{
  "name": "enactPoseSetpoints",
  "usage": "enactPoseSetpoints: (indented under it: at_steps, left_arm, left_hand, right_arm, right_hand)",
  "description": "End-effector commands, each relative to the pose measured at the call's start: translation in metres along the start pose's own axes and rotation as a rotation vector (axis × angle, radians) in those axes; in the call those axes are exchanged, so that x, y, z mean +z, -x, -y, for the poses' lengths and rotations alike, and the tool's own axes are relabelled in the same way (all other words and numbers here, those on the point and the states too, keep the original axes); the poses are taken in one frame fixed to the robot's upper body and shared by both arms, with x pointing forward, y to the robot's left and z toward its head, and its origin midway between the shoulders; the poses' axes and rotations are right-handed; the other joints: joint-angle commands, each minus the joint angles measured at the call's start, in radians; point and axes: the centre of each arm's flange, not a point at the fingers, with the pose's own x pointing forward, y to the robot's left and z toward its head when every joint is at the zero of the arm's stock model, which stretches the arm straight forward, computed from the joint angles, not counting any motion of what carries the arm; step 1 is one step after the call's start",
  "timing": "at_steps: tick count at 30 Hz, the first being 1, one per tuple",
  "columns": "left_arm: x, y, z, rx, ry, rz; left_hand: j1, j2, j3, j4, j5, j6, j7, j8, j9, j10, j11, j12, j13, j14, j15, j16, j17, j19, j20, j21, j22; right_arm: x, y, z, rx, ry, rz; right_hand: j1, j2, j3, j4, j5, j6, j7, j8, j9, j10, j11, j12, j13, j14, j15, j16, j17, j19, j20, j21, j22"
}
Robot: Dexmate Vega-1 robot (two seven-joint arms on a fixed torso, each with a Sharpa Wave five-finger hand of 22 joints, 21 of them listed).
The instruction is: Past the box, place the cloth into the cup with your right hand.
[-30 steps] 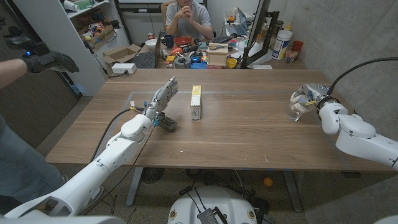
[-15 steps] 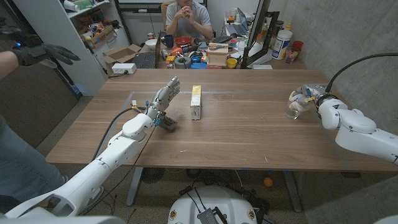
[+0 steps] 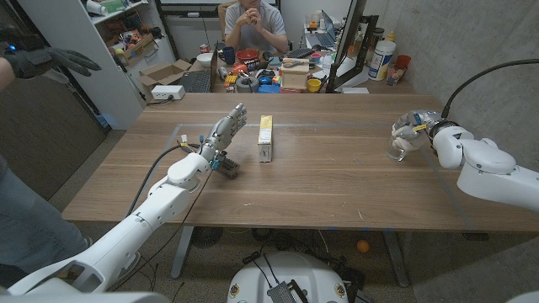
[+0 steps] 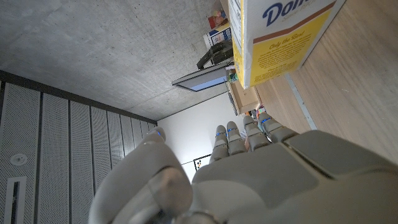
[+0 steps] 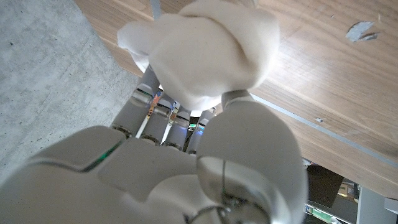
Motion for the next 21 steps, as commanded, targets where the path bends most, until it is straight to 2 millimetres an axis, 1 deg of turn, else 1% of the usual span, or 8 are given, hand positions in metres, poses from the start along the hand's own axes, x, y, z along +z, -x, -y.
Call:
enactPoseSetpoints:
  at_steps: [1,10,13,15,16,18,21]
  left_arm:
    - [-0.001,0.0,0.005,-0.017,0.007,0.0]
    - [-0.002,0.001,0.005,-0.017,0.006,-0.001]
    - [-0.002,0.001,0.005,-0.016,0.005,-0.001]
    - [-0.002,0.002,0.005,-0.018,0.005,-0.002]
    - [-0.002,0.002,0.005,-0.017,0.004,-0.003]
    - [-0.002,0.002,0.004,-0.018,0.004,-0.005]
    - [-0.003,0.003,0.004,-0.019,0.005,-0.007]
  left_hand:
    - [0.002,0.012,-0.004,0.0,-0.003,0.01,0.0,0.004,0.004,0.001,-0.003,0.003,0.005,-0.002,-0.001,0.002,0.006,-0.002,0.0,0.001,0.004]
    - [0.003,0.013,-0.005,0.0,-0.003,0.01,0.001,0.004,0.004,0.0,-0.004,0.003,0.005,-0.002,0.0,0.002,0.006,-0.002,0.001,0.001,0.004]
    - [0.003,0.014,-0.006,0.0,-0.003,0.01,0.002,0.004,0.004,0.001,-0.004,0.003,0.005,-0.002,0.0,0.002,0.006,-0.001,0.001,0.001,0.004]
    - [0.003,0.014,-0.006,0.0,-0.003,0.01,0.001,0.004,0.004,0.002,-0.004,0.004,0.005,-0.002,0.0,0.002,0.005,-0.001,0.001,0.001,0.004]
    - [0.003,0.014,-0.006,0.0,-0.003,0.01,0.002,0.004,0.004,0.002,-0.003,0.004,0.005,-0.002,0.0,0.002,0.005,-0.001,0.001,0.001,0.004]
    - [0.004,0.014,-0.006,0.0,-0.003,0.01,0.001,0.004,0.004,0.001,-0.004,0.003,0.005,-0.002,-0.001,0.002,0.005,-0.001,0.001,0.001,0.004]
    - [0.005,0.015,-0.006,-0.001,-0.003,0.01,0.002,0.003,0.004,0.002,-0.005,0.003,0.005,-0.002,0.0,0.002,0.005,-0.001,0.001,0.001,0.004]
  right_arm:
    - [0.005,0.007,0.022,-0.026,0.031,0.008]
    - [0.01,0.01,0.033,-0.055,0.042,0.017]
    - [0.011,0.011,0.035,-0.059,0.041,0.019]
    - [0.011,0.011,0.036,-0.064,0.042,0.015]
    - [0.012,0.012,0.036,-0.073,0.044,0.016]
    - [0.012,0.013,0.037,-0.08,0.041,0.015]
    - [0.012,0.014,0.037,-0.092,0.038,0.017]
  right_hand:
    - [0.0,0.005,0.0,0.002,0.006,0.002,-0.001,0.002,0.004,-0.006,-0.002,0.004,0.003,-0.003,-0.001,0.007,0.001,0.006,-0.009,-0.003,0.003]
    - [-0.003,0.011,0.003,0.002,0.008,0.005,0.0,0.001,0.004,-0.005,-0.003,0.006,0.002,0.0,-0.011,0.011,-0.002,0.016,-0.015,-0.006,0.004]
    - [-0.003,0.011,0.003,0.002,0.008,0.003,-0.001,0.0,0.004,-0.007,-0.001,0.005,0.001,0.0,-0.009,0.012,-0.002,0.019,-0.017,-0.007,0.004]
    - [-0.006,0.009,0.002,0.002,0.008,-0.007,-0.001,-0.005,0.004,-0.013,0.003,0.004,0.001,-0.003,-0.006,0.011,-0.004,0.02,-0.017,-0.009,0.004]
    - [-0.009,0.006,0.001,0.001,0.008,-0.009,-0.001,-0.006,0.004,-0.015,0.002,0.004,0.001,-0.012,-0.004,0.008,-0.005,0.019,-0.014,-0.012,0.004]
    - [-0.019,0.004,-0.002,0.004,0.008,-0.029,0.005,-0.016,0.005,-0.021,0.006,0.003,0.0,-0.027,0.007,0.005,-0.007,0.014,-0.009,-0.02,0.004]
    - [-0.033,0.001,-0.007,0.007,0.009,-0.05,0.012,-0.026,0.005,-0.042,0.017,-0.003,0.0,-0.046,0.022,0.003,-0.01,0.01,0.005,-0.03,0.004]
